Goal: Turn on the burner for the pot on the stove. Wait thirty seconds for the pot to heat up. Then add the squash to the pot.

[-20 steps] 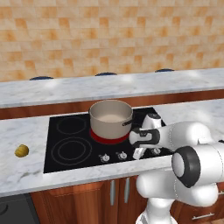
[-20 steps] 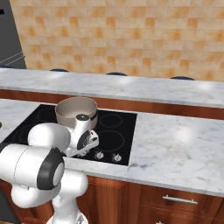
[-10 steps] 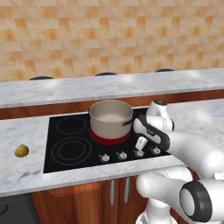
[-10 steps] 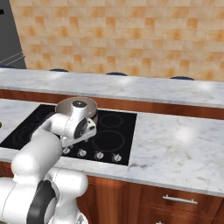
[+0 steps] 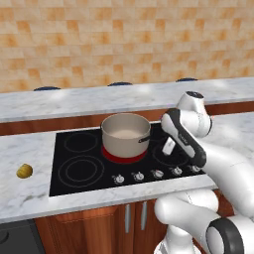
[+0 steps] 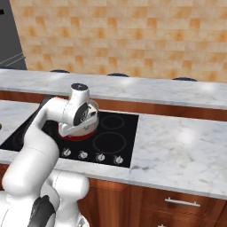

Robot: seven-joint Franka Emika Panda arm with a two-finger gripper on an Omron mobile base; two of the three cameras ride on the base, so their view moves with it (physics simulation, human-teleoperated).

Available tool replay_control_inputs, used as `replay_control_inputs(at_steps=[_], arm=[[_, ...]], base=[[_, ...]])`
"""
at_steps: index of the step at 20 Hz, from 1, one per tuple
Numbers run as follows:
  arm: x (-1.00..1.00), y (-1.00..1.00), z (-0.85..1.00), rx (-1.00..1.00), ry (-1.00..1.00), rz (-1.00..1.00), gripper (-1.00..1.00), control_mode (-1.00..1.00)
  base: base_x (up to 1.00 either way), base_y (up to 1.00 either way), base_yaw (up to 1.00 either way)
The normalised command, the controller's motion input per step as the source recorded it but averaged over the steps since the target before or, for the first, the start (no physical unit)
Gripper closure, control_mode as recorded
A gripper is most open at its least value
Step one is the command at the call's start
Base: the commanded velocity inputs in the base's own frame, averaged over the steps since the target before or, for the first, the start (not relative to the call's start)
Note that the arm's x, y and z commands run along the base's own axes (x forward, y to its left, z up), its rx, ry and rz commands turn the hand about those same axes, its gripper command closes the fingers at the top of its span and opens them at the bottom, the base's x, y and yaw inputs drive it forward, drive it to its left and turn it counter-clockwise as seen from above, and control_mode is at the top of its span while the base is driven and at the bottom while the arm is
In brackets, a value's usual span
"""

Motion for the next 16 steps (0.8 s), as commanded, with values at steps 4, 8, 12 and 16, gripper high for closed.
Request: replay_control_inputs(at_steps=[4,8,12,16], arm=[[-0.2,0.0,0.68,0.02,0.07,0.11,-1.0,-1.0],[-0.26,0.0,0.58,0.03,0.06,0.11,-1.0,-1.0],[-0.36,0.18,0.57,0.0,0.05,0.07,-1.0,-1.0],[-0.33,0.71,0.21,0.0,0.11,0.02,-1.0,-1.0]], base=[[0.0,0.0,0.0],[0.0,0.0,0.0],[0.0,0.0,0.0],[0.0,0.0,0.0]])
